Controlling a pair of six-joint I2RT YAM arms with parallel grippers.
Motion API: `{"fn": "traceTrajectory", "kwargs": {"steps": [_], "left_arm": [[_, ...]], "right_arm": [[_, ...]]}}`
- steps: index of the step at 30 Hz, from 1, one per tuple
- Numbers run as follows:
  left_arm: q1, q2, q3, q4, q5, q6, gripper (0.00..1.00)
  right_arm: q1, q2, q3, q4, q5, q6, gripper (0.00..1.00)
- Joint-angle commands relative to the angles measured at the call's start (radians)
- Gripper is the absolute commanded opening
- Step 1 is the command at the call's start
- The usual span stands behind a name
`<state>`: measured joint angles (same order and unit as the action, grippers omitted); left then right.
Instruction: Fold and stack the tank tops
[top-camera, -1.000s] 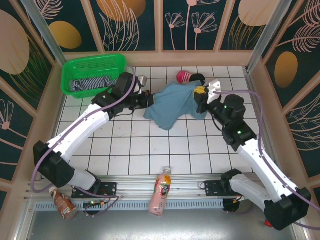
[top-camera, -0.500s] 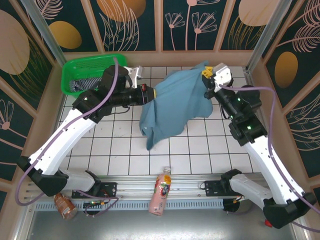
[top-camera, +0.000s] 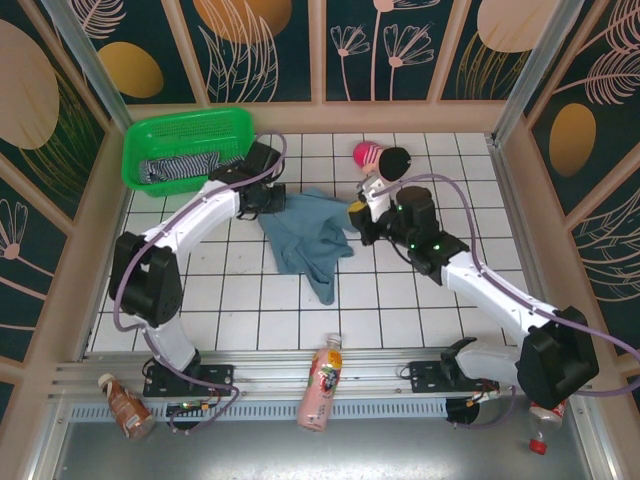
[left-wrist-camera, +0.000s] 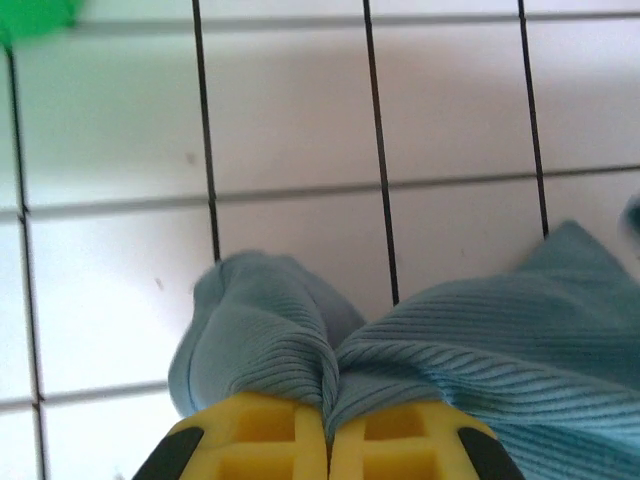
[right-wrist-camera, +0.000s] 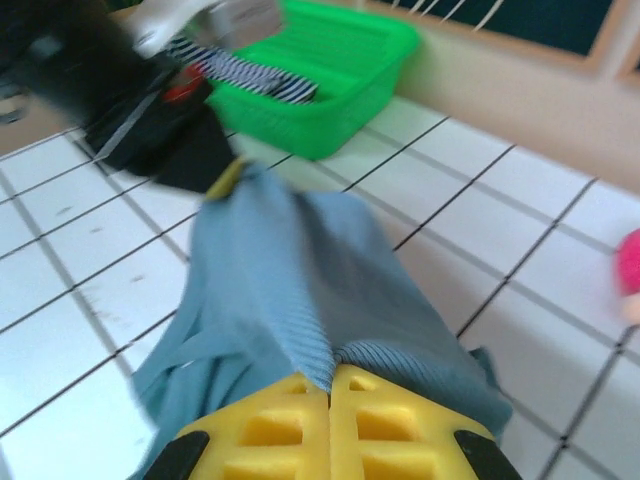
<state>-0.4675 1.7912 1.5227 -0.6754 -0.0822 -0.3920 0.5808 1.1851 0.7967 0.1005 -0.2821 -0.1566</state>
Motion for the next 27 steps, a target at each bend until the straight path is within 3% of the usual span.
{"fn": "traceTrajectory", "kwargs": {"steps": [1, 9, 13, 15, 21, 27], "left_arm": [[0.004, 0.035, 0.189, 0.003, -0.148, 0.162, 0.07], [0.006, 0.222, 0.623, -0.001, -0.042, 0.238, 0.07], [0.006, 0.287, 0.751, 0.083, 0.031, 0.297, 0.09], [0.004, 0.323, 0.785, 0.106, 0.077, 0.283, 0.08], [-0.041, 0.347, 0.669, 0.103, 0.159, 0.304, 0.1], [-0.071, 0.287, 0.267, 0.314, 0.196, 0.269, 0.1]], "right_arm": [[0.048, -0.064, 0.011, 0.064, 0.017, 0.103, 0.0], [-0.08, -0.018, 0.15, 0.062, -0.012, 0.033, 0.0], [-0.04, -0.025, 0.211, -0.03, -0.108, 0.047, 0.0], [0.026, -0.045, 0.193, -0.068, -0.112, 0.075, 0.0], [0.202, -0.112, 0.063, -0.093, -0.066, 0.201, 0.0], [0.242, -0.115, -0.087, -0.119, -0.028, 0.262, 0.0]]}}
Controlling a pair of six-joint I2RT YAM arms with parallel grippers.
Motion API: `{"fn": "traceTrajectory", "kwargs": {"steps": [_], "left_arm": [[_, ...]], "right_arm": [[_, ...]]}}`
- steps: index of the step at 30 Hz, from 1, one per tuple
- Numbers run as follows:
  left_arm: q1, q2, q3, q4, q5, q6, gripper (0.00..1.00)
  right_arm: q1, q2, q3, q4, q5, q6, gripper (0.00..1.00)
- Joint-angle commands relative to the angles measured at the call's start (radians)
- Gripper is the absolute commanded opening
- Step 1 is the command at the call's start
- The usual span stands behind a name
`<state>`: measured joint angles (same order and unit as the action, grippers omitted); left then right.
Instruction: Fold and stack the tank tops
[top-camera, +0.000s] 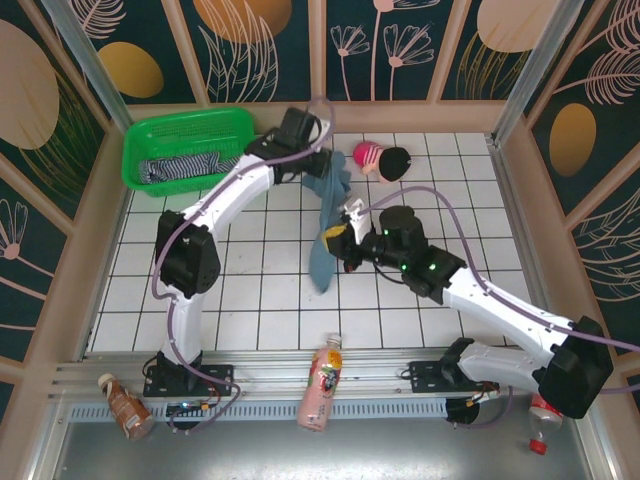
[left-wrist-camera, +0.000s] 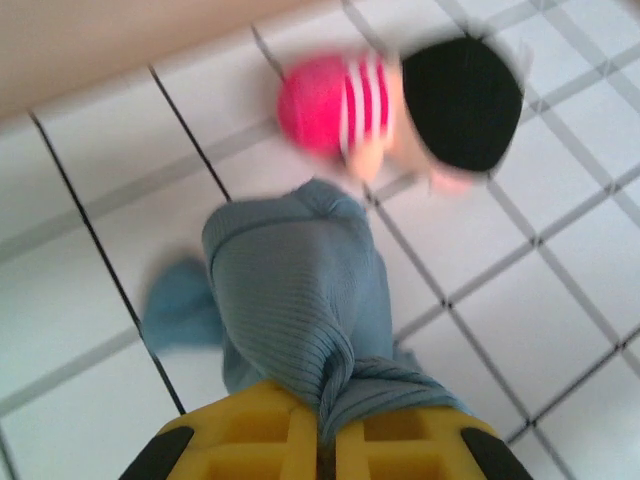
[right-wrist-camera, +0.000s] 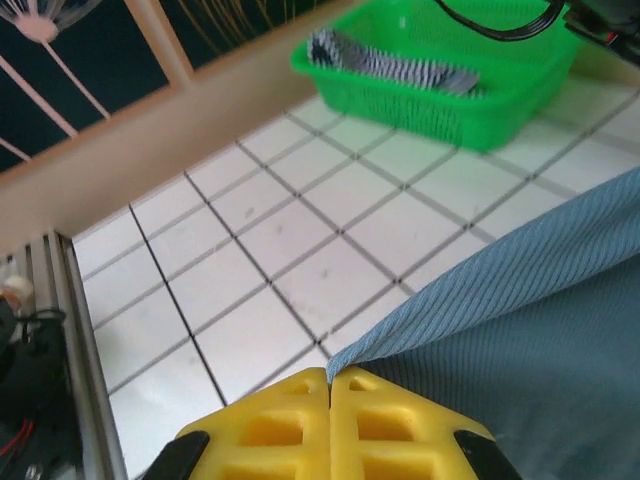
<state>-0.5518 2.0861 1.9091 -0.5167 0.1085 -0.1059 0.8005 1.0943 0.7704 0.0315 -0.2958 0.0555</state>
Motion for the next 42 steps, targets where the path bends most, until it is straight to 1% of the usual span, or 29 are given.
{"fn": "traceTrajectory", "kwargs": {"steps": [1, 4, 6, 8, 10, 11, 13, 15, 17, 18, 19, 20, 21, 24, 29, 31, 33, 37, 42], "left_arm": [[0.002, 0.008, -0.179, 0.196, 0.022, -0.032, 0.1], [-0.041, 0.088, -0.239, 0.257, 0.003, -0.052, 0.11], [-0.056, 0.137, -0.238, 0.289, -0.051, -0.065, 0.12], [-0.058, 0.173, -0.21, 0.301, -0.119, -0.096, 0.14], [-0.058, 0.193, -0.187, 0.314, -0.173, -0.108, 0.17], [-0.058, 0.199, -0.173, 0.311, -0.191, -0.112, 0.2], [-0.058, 0.207, -0.141, 0.288, -0.185, -0.103, 0.36], [-0.057, 0.199, -0.117, 0.239, -0.158, -0.096, 0.46], [-0.057, 0.164, -0.124, 0.18, -0.155, -0.099, 0.59], [-0.058, 0.136, -0.134, 0.136, -0.167, -0.105, 0.68], [-0.057, 0.107, -0.148, 0.086, -0.178, -0.109, 0.73], [-0.056, 0.077, -0.17, 0.041, -0.183, -0.118, 0.76], [-0.057, 0.032, -0.208, 0.008, -0.185, -0.137, 0.78], [-0.057, -0.121, -0.372, -0.031, -0.117, -0.243, 0.8], [-0.057, -0.36, -0.72, -0.011, -0.038, -0.484, 0.8], [-0.058, -0.435, -0.868, 0.058, 0.028, -0.591, 0.77], [-0.058, -0.49, -1.003, 0.162, 0.088, -0.667, 0.74], [-0.068, -0.541, -1.137, 0.34, 0.162, -0.765, 0.68], [-0.125, -0.504, -1.195, 0.41, 0.208, -0.824, 0.63]], "right_arm": [[0.022, -0.016, -0.081, -0.071, -0.008, 0.046, 0.0], [0.022, 0.016, -0.129, -0.078, -0.016, 0.061, 0.0], [0.023, 0.041, -0.152, -0.057, -0.025, 0.075, 0.0], [0.016, 0.059, -0.158, -0.041, -0.004, 0.079, 0.0], [-0.016, 0.074, -0.164, -0.022, 0.0, 0.096, 0.0], [-0.031, 0.079, -0.168, -0.011, -0.007, 0.104, 0.0], [-0.049, 0.103, -0.171, -0.016, 0.015, 0.116, 0.0], [-0.07, 0.127, -0.176, -0.044, 0.04, 0.116, 0.0], [-0.095, 0.131, -0.192, -0.068, 0.052, 0.125, 0.0], [-0.11, 0.13, -0.201, -0.085, 0.048, 0.121, 0.0], [-0.115, 0.125, -0.209, -0.107, 0.056, 0.119, 0.0], [-0.12, 0.123, -0.216, -0.121, 0.066, 0.126, 0.0], [-0.138, 0.124, -0.221, -0.133, 0.046, 0.132, 0.0], [-0.16, 0.138, -0.219, -0.153, 0.046, 0.138, 0.0], [-0.212, 0.174, -0.21, -0.179, 0.035, 0.171, 0.0], [-0.222, 0.183, -0.212, -0.176, 0.029, 0.173, 0.0], [-0.23, 0.197, -0.211, -0.175, 0.017, 0.17, 0.0], [-0.237, 0.216, -0.214, -0.162, 0.005, 0.173, 0.0], [-0.239, 0.222, -0.214, -0.16, 0.009, 0.176, 0.0]]}}
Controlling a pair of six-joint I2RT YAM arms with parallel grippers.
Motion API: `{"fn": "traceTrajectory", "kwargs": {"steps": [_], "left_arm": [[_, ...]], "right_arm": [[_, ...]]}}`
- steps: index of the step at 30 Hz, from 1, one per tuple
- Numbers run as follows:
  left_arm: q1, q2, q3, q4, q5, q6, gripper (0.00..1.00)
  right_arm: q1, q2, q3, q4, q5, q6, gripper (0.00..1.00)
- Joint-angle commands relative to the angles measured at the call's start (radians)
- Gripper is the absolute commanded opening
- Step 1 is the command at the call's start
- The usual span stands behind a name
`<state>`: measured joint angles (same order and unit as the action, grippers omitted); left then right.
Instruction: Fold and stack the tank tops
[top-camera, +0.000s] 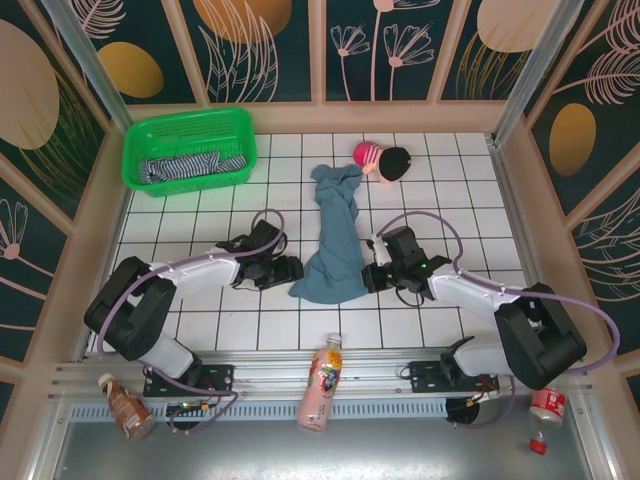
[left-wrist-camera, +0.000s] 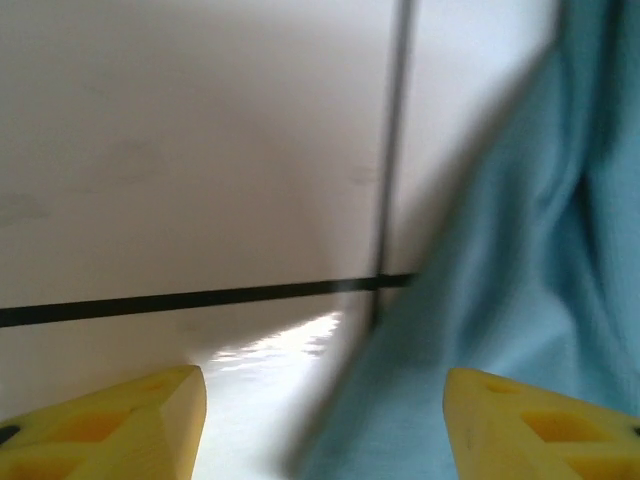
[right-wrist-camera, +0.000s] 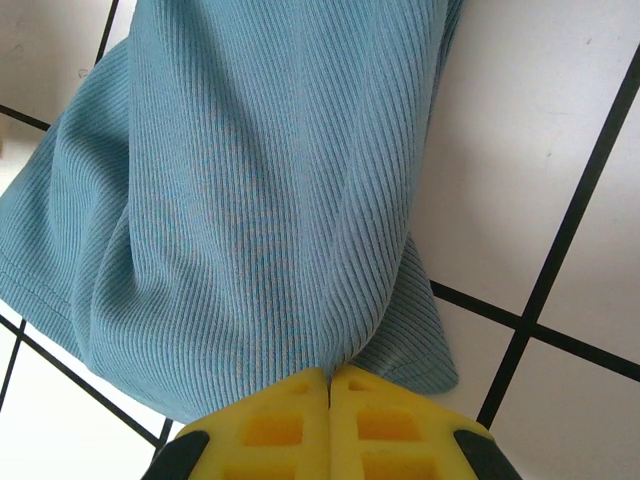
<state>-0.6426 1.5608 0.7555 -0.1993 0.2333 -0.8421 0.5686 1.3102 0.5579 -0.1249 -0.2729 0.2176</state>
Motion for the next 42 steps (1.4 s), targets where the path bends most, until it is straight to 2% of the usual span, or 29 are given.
{"fn": "traceTrajectory", "kwargs": {"steps": [1, 3, 7, 8, 11, 14, 15, 18, 22, 25, 27, 29, 30, 33, 36, 38, 42], "left_arm": [[-0.04, 0.024, -0.053, 0.109, 0.089, -0.098, 0.6], [-0.048, 0.027, -0.064, 0.119, 0.096, -0.109, 0.57], [-0.082, 0.039, -0.048, 0.083, 0.097, -0.104, 0.55], [-0.088, 0.039, -0.048, 0.073, 0.094, -0.103, 0.52], [-0.1, 0.031, -0.053, 0.063, 0.084, -0.106, 0.32], [-0.106, -0.007, -0.001, 0.015, 0.064, -0.089, 0.04], [-0.105, -0.024, 0.033, -0.036, 0.032, -0.067, 0.0], [-0.097, -0.036, 0.151, -0.206, -0.079, 0.007, 0.0], [-0.058, -0.01, 0.325, -0.454, -0.245, 0.115, 0.0], [-0.008, -0.027, 0.395, -0.566, -0.35, 0.15, 0.0], [0.022, -0.05, 0.395, -0.57, -0.36, 0.164, 0.0], [0.041, -0.059, 0.379, -0.566, -0.358, 0.174, 0.0], [0.047, -0.061, 0.372, -0.57, -0.362, 0.178, 0.0], [0.062, -0.071, 0.341, -0.572, -0.403, 0.176, 0.0], [0.079, -0.081, 0.314, -0.577, -0.457, 0.162, 0.0], [0.088, -0.085, 0.297, -0.562, -0.455, 0.16, 0.0], [0.09, -0.08, 0.271, -0.549, -0.46, 0.162, 0.0]], "right_arm": [[-0.009, 0.005, -0.001, -0.004, -0.014, 0.015, 0.0], [-0.011, 0.004, -0.003, -0.004, -0.012, 0.014, 0.0], [-0.015, 0.008, 0.0, -0.004, -0.014, 0.009, 0.0], [-0.015, 0.006, 0.0, -0.005, -0.013, 0.009, 0.0], [-0.016, 0.003, -0.001, 0.0, -0.012, 0.012, 0.0], [-0.016, -0.007, -0.001, -0.001, -0.012, 0.011, 0.0], [-0.016, -0.017, -0.002, 0.006, -0.017, 0.012, 0.0], [-0.008, -0.04, -0.001, 0.035, -0.051, -0.004, 0.0], [0.055, -0.033, 0.023, 0.079, -0.12, -0.05, 0.0], [0.117, 0.008, 0.043, 0.143, -0.153, -0.082, 0.0], [0.163, 0.053, 0.075, 0.186, -0.175, -0.117, 0.05], [0.195, 0.088, 0.11, 0.229, -0.201, -0.138, 0.2], [0.197, 0.09, 0.117, 0.255, -0.213, -0.131, 0.29], [0.168, 0.044, 0.087, 0.299, -0.219, -0.087, 0.4], [0.162, 0.019, 0.076, 0.157, -0.161, -0.151, 0.43], [0.166, 0.04, 0.069, 0.09, -0.12, -0.188, 0.44], [0.193, 0.149, 0.124, 0.094, -0.082, -0.181, 0.44]]}}
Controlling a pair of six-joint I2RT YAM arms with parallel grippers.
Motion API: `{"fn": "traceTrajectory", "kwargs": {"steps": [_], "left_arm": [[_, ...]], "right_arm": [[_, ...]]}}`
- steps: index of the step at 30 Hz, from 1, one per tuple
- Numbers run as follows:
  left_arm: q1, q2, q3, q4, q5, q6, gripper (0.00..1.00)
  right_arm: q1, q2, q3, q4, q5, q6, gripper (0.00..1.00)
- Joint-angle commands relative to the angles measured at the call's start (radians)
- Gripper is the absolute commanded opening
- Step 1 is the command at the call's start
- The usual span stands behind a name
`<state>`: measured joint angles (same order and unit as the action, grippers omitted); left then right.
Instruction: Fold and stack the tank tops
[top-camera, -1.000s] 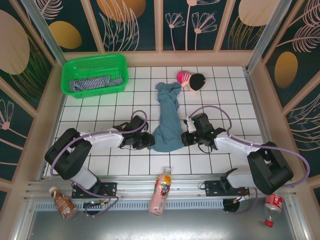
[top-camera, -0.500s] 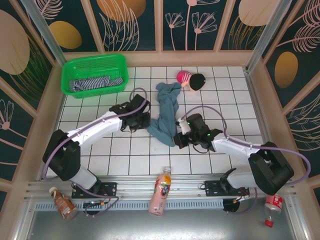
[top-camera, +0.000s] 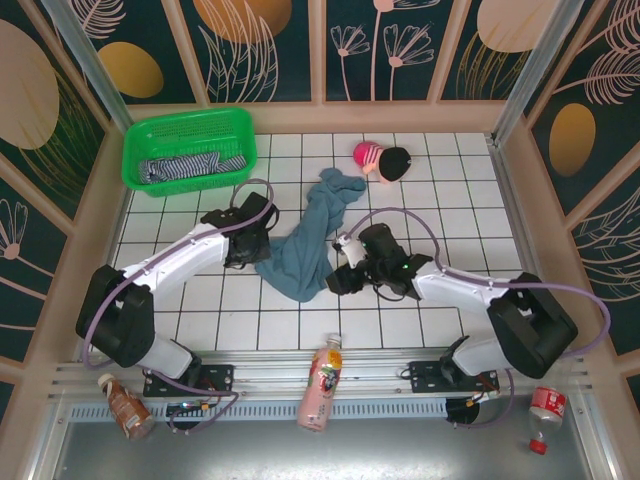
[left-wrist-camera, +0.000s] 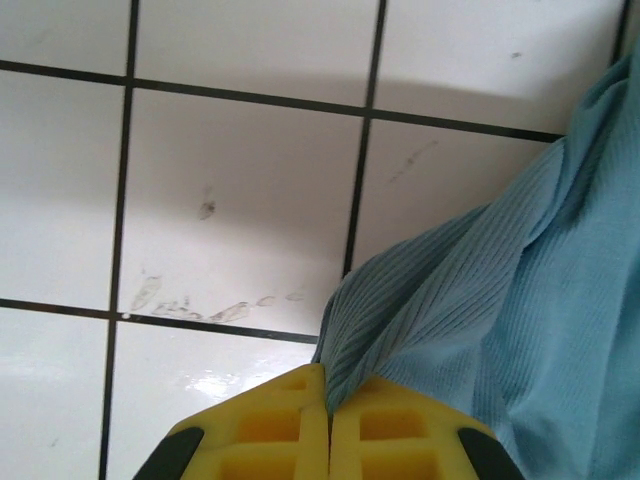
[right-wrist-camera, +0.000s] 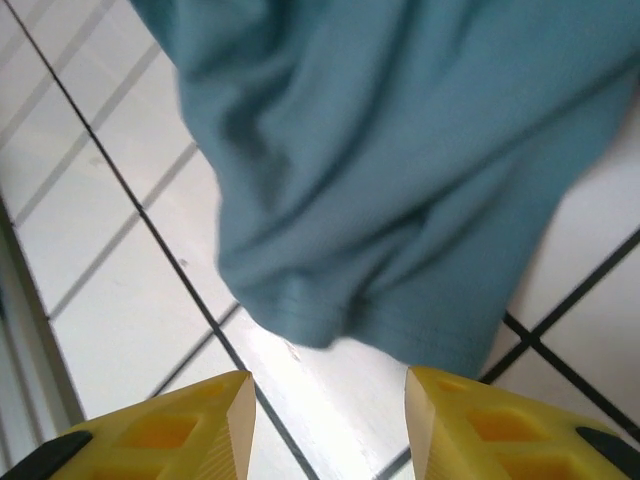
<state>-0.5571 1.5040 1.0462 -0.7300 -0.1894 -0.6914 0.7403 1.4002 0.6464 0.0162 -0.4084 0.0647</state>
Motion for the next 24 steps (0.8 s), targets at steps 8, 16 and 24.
{"fn": "traceTrajectory", "kwargs": {"steps": [8, 16, 24], "left_arm": [[0.005, -0.053, -0.068, -0.01, -0.031, 0.005, 0.0], [0.005, -0.071, -0.106, 0.003, -0.026, 0.007, 0.0], [0.005, -0.077, -0.055, -0.005, -0.035, 0.029, 0.0]], "right_arm": [[0.033, 0.223, 0.123, 0.026, 0.175, 0.062, 0.41], [0.081, 0.301, 0.145, -0.045, 0.237, 0.023, 0.29], [0.075, 0.234, 0.154, -0.066, 0.318, 0.034, 0.0]]}}
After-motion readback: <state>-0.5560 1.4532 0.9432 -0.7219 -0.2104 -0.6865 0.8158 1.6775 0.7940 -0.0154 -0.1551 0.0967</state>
